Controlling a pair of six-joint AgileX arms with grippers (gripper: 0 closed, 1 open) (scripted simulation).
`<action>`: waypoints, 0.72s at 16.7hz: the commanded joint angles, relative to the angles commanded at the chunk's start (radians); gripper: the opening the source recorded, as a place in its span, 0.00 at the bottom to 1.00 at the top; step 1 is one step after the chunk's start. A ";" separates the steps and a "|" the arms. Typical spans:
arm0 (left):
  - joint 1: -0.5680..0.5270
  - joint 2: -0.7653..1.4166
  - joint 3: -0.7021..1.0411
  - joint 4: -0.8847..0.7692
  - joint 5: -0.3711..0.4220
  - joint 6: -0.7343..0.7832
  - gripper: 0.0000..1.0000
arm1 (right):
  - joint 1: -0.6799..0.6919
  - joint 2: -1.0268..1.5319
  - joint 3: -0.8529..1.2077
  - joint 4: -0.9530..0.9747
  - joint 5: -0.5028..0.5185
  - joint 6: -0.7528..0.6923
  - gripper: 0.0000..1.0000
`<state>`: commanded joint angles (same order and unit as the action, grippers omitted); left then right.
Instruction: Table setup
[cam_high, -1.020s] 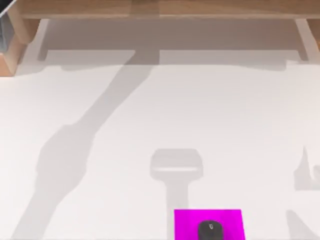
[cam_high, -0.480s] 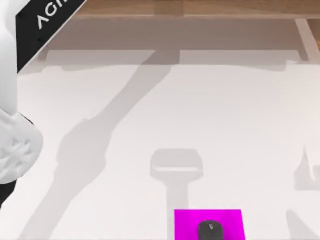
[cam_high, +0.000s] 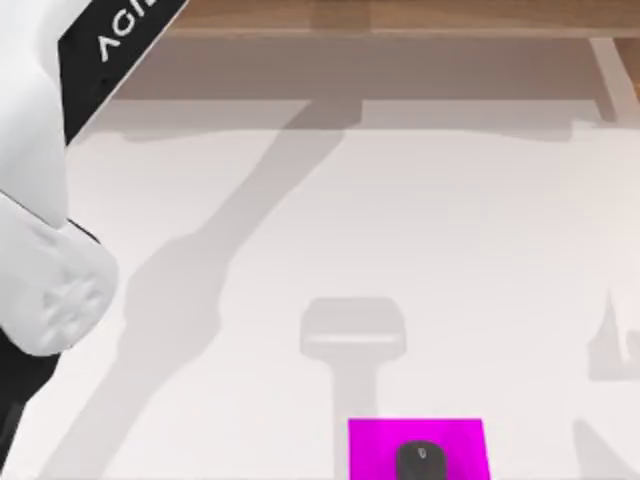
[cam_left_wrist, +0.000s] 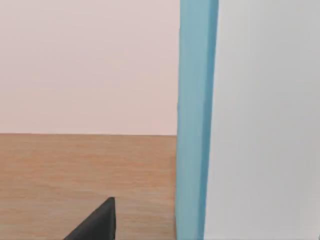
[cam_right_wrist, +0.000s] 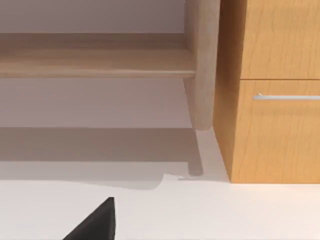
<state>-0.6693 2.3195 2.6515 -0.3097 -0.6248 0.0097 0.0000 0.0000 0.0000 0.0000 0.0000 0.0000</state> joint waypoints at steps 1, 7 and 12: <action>0.002 0.024 0.044 -0.020 0.002 0.000 1.00 | 0.000 0.000 0.000 0.000 0.000 0.000 1.00; 0.015 0.129 0.244 -0.115 0.016 -0.001 1.00 | 0.000 0.000 0.000 0.000 0.000 0.000 1.00; 0.015 0.131 0.249 -0.117 0.017 -0.001 0.92 | 0.000 0.000 0.000 0.000 0.000 0.000 1.00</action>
<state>-0.6544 2.4508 2.9004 -0.4269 -0.6083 0.0083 0.0000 0.0000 0.0000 0.0000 0.0000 0.0000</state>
